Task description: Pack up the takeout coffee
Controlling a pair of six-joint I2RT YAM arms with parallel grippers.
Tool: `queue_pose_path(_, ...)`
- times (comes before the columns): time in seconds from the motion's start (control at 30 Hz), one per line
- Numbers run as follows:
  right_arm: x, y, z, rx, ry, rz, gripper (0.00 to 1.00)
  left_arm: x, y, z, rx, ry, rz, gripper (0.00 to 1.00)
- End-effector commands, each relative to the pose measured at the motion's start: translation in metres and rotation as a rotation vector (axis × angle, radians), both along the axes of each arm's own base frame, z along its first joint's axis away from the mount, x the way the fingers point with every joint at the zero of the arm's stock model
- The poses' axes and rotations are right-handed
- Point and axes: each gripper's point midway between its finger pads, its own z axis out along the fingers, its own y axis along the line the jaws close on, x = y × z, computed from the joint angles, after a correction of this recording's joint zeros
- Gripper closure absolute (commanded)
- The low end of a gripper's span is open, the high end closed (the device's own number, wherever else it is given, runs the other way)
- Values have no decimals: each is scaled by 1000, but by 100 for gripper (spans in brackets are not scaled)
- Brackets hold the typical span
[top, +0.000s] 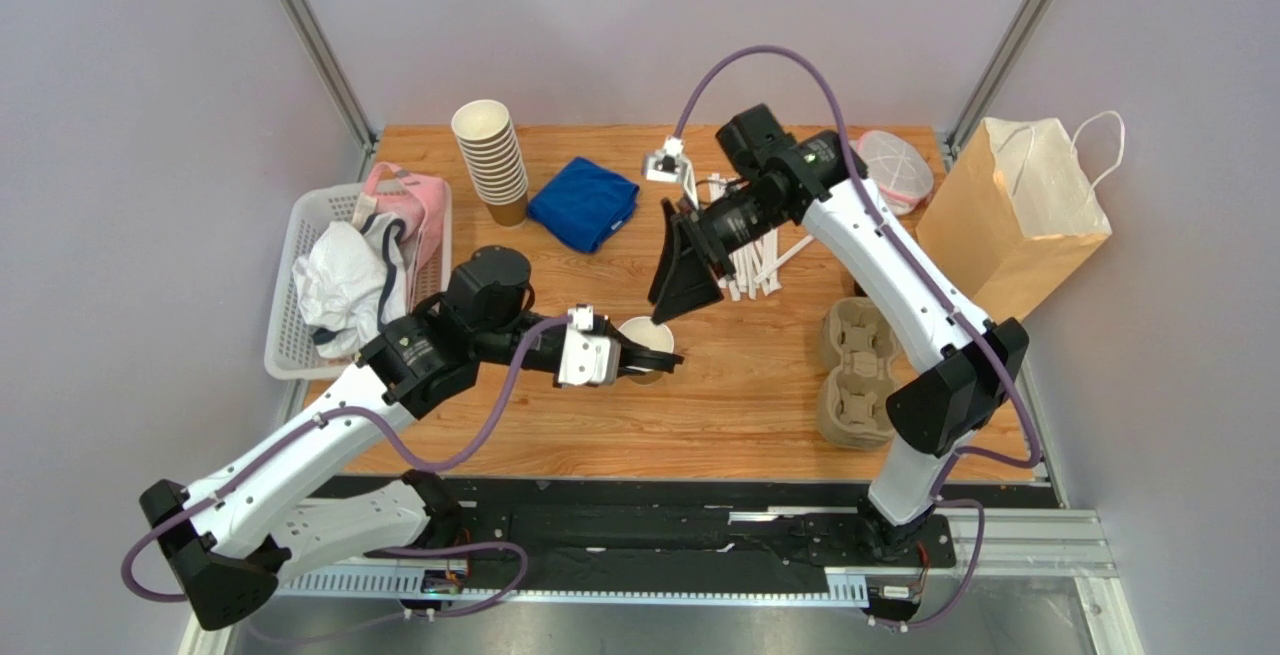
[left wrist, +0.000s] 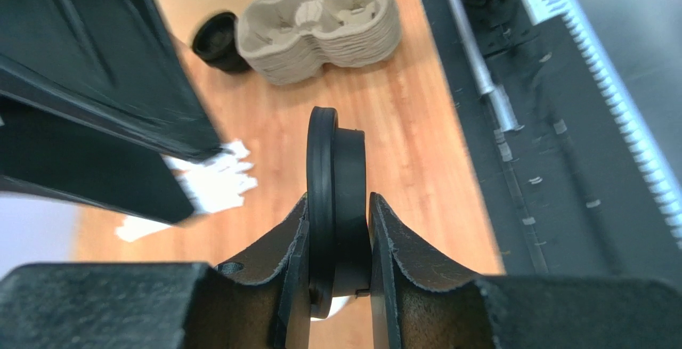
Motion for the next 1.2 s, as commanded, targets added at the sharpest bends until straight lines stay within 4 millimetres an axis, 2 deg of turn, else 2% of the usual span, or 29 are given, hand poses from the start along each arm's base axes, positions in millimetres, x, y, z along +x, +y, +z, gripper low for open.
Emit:
queue_pose_path(0.0, 37, -49, -16, -261, -55, -217, 30, -5, -2, 29, 0, 310, 70, 90)
queue_pose_path(0.03, 41, -57, -17, -274, -97, -256, 29, 0, -6, 37, 3, 371, 72, 90)
queue_pose_path(0.07, 55, -62, -15, -266, -176, -307, 29, -8, -8, 40, 11, 517, 64, 92)
queue_pose_path(0.1, 60, -66, -12, -256, -207, -338, 23, -9, -8, 39, 28, 601, 75, 93)
queue_pose_path(0.13, 61, -77, 2, -225, -258, -388, 21, 1, -9, 36, 37, 692, 106, 92)
queue_pose_path(0.17, 67, -79, 1, -205, -268, -419, 20, -1, -10, 35, 45, 773, 99, 92)
queue_pose_path(0.23, 58, -83, 11, -165, -299, -439, 19, 4, -12, 30, 66, 930, 127, 90)
queue_pose_path(0.3, 48, -82, 3, -165, -281, -425, 18, 9, -12, 27, 80, 1004, 146, 90)
queue_pose_path(0.4, 30, -77, -5, -177, -233, -383, 16, 17, -15, 22, 90, 1059, 152, 89)
queue_pose_path(0.43, 24, -73, -8, -184, -214, -363, 10, 18, -17, 18, 101, 1081, 149, 89)
queue_pose_path(0.47, 17, -71, -20, -203, -190, -347, 0, 19, -18, 17, 106, 1092, 146, 89)
queue_pose_path(0.5, 4, -62, -27, -213, -192, -299, 0, 19, -19, 16, 114, 1107, 143, 89)
queue_pose_path(0.6, -9, -51, -45, -250, -234, -256, 0, 21, -21, 7, 137, 1153, 141, 89)
queue_pose_path(0.83, -1, -41, -47, -243, -225, -261, 0, 20, -24, 5, 149, 1190, 101, 89)
queue_pose_path(1.03, -8, -28, -47, -205, -141, -230, 16, 21, -26, 4, 152, 1211, 93, 89)
queue_pose_path(1.13, -11, -25, -48, -195, -107, -222, 30, 21, -27, 3, 156, 1212, 94, 89)
queue_pose_path(1.17, -12, -23, -47, -188, -106, -221, 42, 21, -27, 2, 158, 1215, 93, 89)
